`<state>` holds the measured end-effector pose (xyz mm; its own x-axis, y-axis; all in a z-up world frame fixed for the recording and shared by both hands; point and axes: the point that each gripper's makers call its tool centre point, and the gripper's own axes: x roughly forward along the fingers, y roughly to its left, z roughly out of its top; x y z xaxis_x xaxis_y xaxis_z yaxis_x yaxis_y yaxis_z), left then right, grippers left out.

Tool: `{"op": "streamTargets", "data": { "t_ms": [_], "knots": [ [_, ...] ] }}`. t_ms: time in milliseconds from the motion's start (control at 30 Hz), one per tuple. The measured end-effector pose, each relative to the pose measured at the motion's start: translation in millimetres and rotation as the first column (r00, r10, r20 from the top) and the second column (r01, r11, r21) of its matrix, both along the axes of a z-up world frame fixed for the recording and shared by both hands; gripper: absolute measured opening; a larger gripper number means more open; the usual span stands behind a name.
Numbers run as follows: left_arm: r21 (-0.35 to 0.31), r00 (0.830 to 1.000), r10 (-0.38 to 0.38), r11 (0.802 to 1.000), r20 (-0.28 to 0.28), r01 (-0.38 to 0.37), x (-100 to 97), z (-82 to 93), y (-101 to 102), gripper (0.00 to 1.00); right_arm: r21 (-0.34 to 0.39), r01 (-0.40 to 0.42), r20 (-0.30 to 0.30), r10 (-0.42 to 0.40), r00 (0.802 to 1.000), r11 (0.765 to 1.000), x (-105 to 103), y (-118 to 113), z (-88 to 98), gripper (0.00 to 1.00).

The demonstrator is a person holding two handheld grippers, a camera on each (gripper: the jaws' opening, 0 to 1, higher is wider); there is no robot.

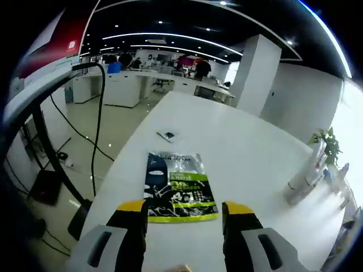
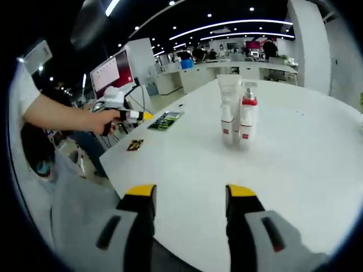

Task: Arrange the skincare products in the storage area until every visible bottle or jar stands upright without overlapping.

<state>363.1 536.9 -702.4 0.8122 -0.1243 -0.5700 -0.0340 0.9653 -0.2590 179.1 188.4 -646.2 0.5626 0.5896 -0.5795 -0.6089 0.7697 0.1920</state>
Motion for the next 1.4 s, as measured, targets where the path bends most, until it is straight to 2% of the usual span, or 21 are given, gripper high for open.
{"op": "streamTargets", "data": {
  "t_ms": [133,200,300,400,433,467,533,567,600,633,667,733,800,867,900,933,1033,1167,1267,1400],
  "knots": [
    [-0.013,1.000,0.024,1.000,-0.017,-0.024,16.7,-9.6,10,0.54,-0.002,-0.041,-0.017,0.041,0.999,0.999,-1,9,-5.3,0.50],
    [-0.044,0.999,0.025,0.999,-0.042,-0.027,22.4,-17.3,11,0.54,0.003,-0.044,-0.034,0.044,0.998,0.999,0,11,-8.4,0.50],
    [-0.042,0.998,0.016,0.999,-0.066,-0.018,29.4,-27.4,10,0.54,-0.014,-0.067,-0.042,0.066,0.997,0.998,2,14,-12.6,0.49],
    [-0.009,0.996,0.021,1.000,-0.092,-0.021,31.6,-35.0,13,0.54,-0.023,-0.081,-0.049,0.080,0.996,0.996,4,15,-15.2,0.49],
    [0.038,0.996,0.011,0.999,-0.087,-0.008,34.9,-35.6,16,0.54,-0.025,-0.082,-0.050,0.080,0.995,0.996,4,14,-16.0,0.49],
    [0.044,0.995,0.003,0.999,-0.095,0.001,37.4,-37.1,14,0.55,-0.029,-0.082,-0.054,0.080,0.995,0.996,5,13,-17.3,0.48],
    [0.058,0.994,0.003,0.998,-0.111,0.003,43.9,-40.6,14,0.65,-0.028,-0.074,-0.062,0.072,0.995,0.997,7,11,-20.4,0.48],
    [0.062,0.992,0.007,0.998,-0.122,0.001,48.1,-41.4,9,0.73,-0.027,-0.070,-0.067,0.068,0.995,0.997,7,11,-22.0,0.48],
    [0.064,0.992,0.011,0.998,-0.126,-0.003,51.4,-41.5,6,0.87,-0.035,-0.065,-0.080,0.062,0.995,0.997,7,10,-26.0,0.48],
    [0.068,0.992,0.012,0.998,-0.126,-0.003,55.1,-41.8,1,0.97,-0.042,-0.065,-0.089,0.061,0.994,0.997,6,9,-28.5,0.48],
    [0.100,0.992,-0.002,0.995,-0.129,0.015,61.1,-42.4,-4,0.99,-0.042,-0.065,-0.097,0.061,0.993,0.997,5,10,-31.2,0.47],
    [0.200,0.985,-0.043,0.977,-0.167,0.076,66.4,-45.4,-6,0.98,-0.048,-0.075,-0.108,0.070,0.992,0.996,3,13,-34.6,0.47],
    [0.201,0.978,-0.063,0.974,-0.200,0.104,68.1,-50.9,-12,0.96,-0.055,-0.081,-0.108,0.074,0.991,0.995,3,13,-35.5,0.47],
    [0.231,0.958,-0.064,0.964,-0.281,0.132,62.5,-61.3,-11,0.91,-0.054,-0.072,-0.111,0.066,0.992,0.996,4,12,-35.8,0.47],
    [0.202,0.979,-0.036,0.976,-0.200,0.077,76.8,-56.7,-13,0.91,-0.050,-0.066,-0.110,0.060,0.992,0.997,5,11,-35.2,0.47],
    [0.219,0.969,-0.040,0.971,-0.245,0.096,72.6,-60.4,-12,0.91,-0.048,-0.059,-0.107,0.054,0.993,0.997,6,10,-34.7,0.47],
    [0.216,0.966,-0.031,0.972,-0.258,0.089,73.9,-61.2,-13,0.92,-0.060,-0.053,-0.108,0.047,0.993,0.997,6,6,-36.1,0.46],
    [0.214,0.969,-0.038,0.972,-0.246,0.093,71.0,-61.3,-11,0.90,-0.072,-0.041,-0.126,0.032,0.991,0.997,4,-1,-44.1,0.46],
    [0.219,0.972,-0.030,0.972,-0.232,0.082,69.6,-57.4,-7,0.82,-0.088,-0.042,-0.132,0.030,0.991,0.995,3,-2,-46.1,0.43],
    [0.218,0.973,-0.036,0.972,-0.229,0.087,69.4,-54.3,-6,0.80,-0.068,-0.018,-0.128,0.009,0.992,0.998,4,-3,-44.6,0.43]
  ]
}}
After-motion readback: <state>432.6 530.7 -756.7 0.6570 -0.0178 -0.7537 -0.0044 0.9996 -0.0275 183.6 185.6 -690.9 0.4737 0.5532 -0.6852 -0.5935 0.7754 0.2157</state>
